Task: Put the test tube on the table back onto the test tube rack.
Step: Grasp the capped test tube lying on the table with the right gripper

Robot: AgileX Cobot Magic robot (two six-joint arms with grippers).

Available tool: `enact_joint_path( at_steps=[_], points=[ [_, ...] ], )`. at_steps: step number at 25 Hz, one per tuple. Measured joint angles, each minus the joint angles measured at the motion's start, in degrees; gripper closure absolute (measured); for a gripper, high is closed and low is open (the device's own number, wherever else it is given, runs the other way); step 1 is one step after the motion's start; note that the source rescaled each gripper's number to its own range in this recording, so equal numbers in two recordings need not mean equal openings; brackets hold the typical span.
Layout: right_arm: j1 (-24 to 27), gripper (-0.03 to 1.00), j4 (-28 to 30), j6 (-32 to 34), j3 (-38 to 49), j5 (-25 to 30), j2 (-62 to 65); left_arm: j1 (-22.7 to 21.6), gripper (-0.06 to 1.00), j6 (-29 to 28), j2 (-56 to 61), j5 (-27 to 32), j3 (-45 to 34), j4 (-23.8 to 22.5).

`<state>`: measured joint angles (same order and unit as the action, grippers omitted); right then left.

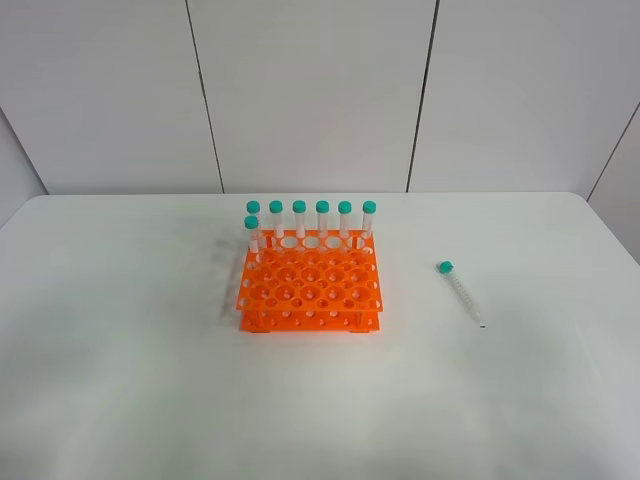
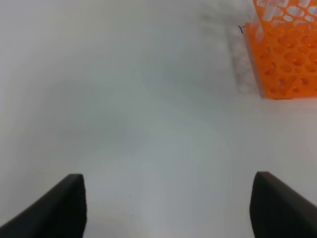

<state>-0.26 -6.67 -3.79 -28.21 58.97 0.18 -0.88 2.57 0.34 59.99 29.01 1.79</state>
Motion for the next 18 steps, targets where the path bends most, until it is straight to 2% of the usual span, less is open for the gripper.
enact_joint_path(
  at_steps=[13, 18],
  points=[
    [0.0, -0.01, 0.0, 0.0, -0.63, -0.18, -0.59, 0.0, 0.04, 0.0, 0.0, 0.0, 0.0, 0.0],
    [0.0, -0.01, -0.17, 0.21, -6.49, -0.77, -12.48, 0.0, 0.04, 0.0, 0.0, 0.0, 0.0, 0.0]
  ],
)
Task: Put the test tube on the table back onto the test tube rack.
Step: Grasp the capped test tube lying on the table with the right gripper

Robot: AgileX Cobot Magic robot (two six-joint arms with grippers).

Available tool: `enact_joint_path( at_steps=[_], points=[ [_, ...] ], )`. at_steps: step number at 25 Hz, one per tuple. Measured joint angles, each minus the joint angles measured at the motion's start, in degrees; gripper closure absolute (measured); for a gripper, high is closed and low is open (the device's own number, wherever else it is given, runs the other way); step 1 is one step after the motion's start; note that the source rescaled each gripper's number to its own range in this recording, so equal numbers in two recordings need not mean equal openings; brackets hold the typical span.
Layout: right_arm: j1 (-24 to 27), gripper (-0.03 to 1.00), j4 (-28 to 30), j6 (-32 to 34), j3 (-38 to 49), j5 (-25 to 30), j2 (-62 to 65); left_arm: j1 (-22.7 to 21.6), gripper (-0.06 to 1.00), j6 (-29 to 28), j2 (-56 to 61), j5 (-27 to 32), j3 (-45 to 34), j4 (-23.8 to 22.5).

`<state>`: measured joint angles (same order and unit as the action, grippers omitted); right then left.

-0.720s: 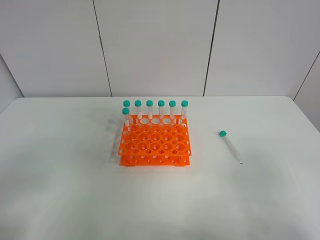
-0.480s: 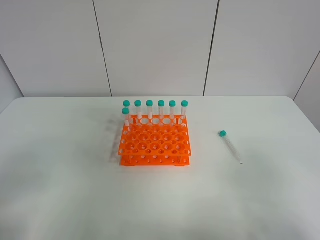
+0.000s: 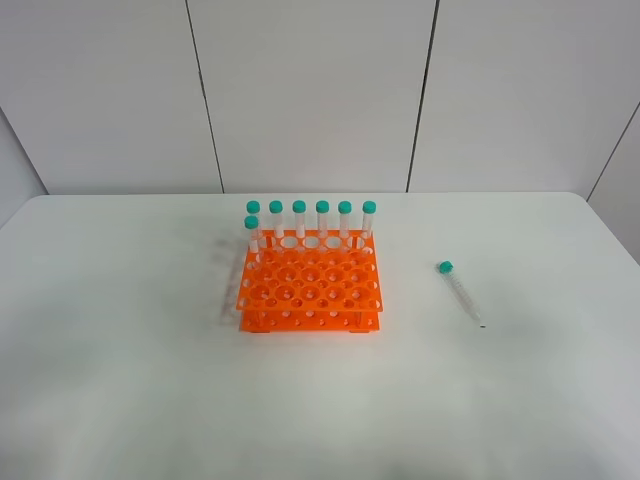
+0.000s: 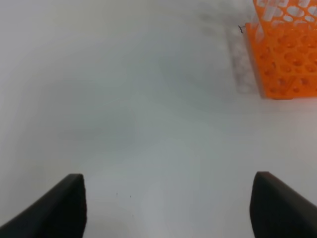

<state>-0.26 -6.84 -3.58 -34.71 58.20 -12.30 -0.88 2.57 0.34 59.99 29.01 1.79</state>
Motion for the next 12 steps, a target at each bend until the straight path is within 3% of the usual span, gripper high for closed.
enact_joint_path(
  at_steps=[12],
  points=[
    [0.0, -0.01, -1.13, -0.68, -24.06, -0.64, -52.01, 0.0, 0.04, 0.0, 0.0, 0.0, 0.0, 0.0]
  ],
)
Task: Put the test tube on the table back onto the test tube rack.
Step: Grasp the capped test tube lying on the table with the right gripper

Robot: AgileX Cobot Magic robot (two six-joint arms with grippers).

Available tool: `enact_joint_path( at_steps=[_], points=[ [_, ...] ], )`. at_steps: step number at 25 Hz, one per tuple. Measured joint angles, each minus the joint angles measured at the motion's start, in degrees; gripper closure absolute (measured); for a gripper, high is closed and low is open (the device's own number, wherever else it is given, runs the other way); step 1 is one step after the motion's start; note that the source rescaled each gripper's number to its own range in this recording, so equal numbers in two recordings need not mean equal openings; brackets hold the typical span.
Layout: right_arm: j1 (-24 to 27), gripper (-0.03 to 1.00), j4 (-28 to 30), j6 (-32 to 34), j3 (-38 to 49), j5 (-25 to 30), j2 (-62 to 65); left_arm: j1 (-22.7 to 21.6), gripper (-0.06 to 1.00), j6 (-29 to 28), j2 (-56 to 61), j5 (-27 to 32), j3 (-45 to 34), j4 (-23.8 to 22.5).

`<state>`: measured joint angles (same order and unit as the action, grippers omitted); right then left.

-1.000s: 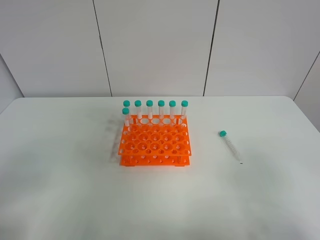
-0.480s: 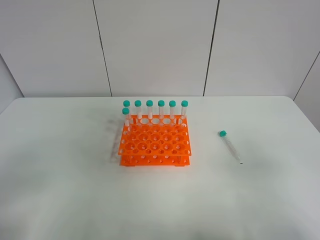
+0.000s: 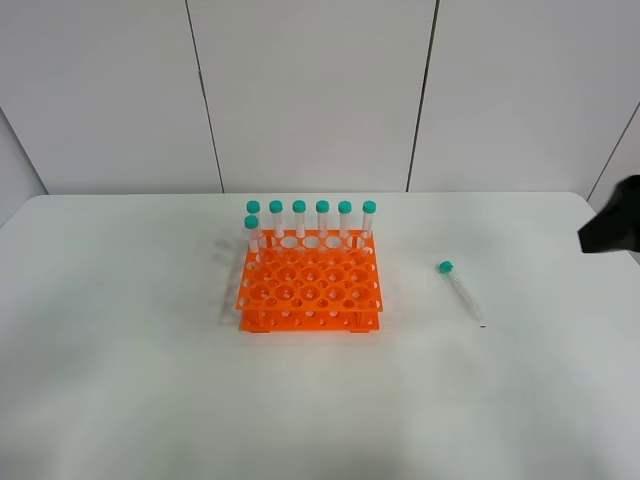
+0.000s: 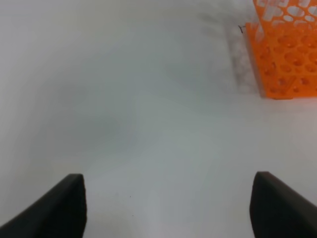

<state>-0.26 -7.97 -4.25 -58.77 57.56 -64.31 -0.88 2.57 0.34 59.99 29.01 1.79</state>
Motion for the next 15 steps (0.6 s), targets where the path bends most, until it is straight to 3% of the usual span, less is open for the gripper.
enact_joint_path(
  at_steps=[7, 15],
  points=[
    [-0.37, -0.01, 0.12, -3.67, -13.81, -0.49, -24.69, 0.0, 0.04, 0.0, 0.0, 0.0, 0.0, 0.0],
    [-5.8, -0.01, 2.08, -3.46, -16.68, -0.63, -32.04, 0.0, 0.04, 0.0, 0.0, 0.0, 0.0, 0.0]
  ],
)
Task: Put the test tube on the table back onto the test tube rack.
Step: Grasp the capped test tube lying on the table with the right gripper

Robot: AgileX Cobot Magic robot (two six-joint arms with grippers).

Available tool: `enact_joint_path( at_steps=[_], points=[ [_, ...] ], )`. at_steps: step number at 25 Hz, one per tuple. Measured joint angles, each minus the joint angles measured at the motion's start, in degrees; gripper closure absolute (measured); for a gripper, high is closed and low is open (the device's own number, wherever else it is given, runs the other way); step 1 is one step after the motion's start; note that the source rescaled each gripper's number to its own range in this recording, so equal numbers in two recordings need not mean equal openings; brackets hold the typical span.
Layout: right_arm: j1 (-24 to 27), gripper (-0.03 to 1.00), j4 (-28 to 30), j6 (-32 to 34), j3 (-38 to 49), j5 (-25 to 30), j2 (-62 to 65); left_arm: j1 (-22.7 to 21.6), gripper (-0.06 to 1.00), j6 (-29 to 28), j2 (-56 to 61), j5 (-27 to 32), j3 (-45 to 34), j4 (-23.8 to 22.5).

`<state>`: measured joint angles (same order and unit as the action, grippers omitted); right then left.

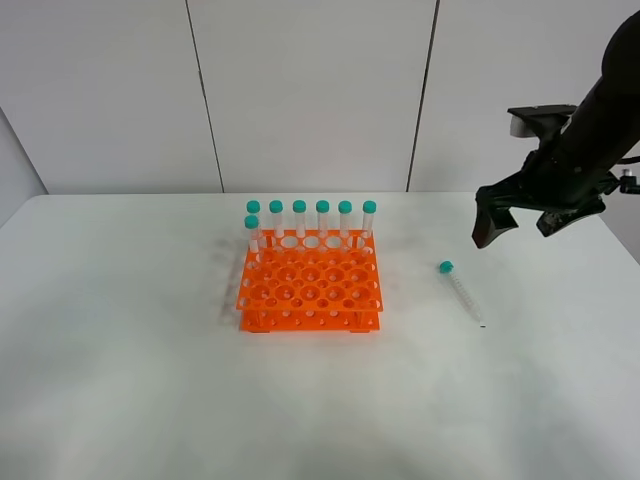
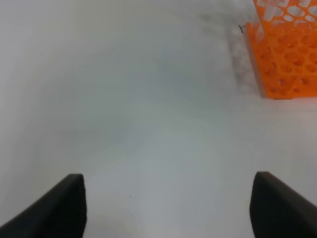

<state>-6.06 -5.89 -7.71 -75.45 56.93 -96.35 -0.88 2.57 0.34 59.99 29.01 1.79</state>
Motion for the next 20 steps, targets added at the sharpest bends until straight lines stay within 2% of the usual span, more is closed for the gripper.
enact_joint_path(
  at_steps=[8, 17, 20],
  points=[
    [2.8, -0.01, 1.47, 0.44, -0.02, 0.51, -2.56, 0.0, 0.04, 0.0, 0.0, 0.0, 0.0, 0.0],
    [1.36, -0.01, 1.71, 0.44, 0.04, -1.71, -6.07, 0.0, 0.04, 0.0, 0.0, 0.0, 0.0, 0.0],
    [1.36, -0.01, 1.25, 0.44, 0.04, -4.06, -9.35, 0.0, 0.04, 0.0, 0.0, 0.0, 0.0, 0.0]
  ],
)
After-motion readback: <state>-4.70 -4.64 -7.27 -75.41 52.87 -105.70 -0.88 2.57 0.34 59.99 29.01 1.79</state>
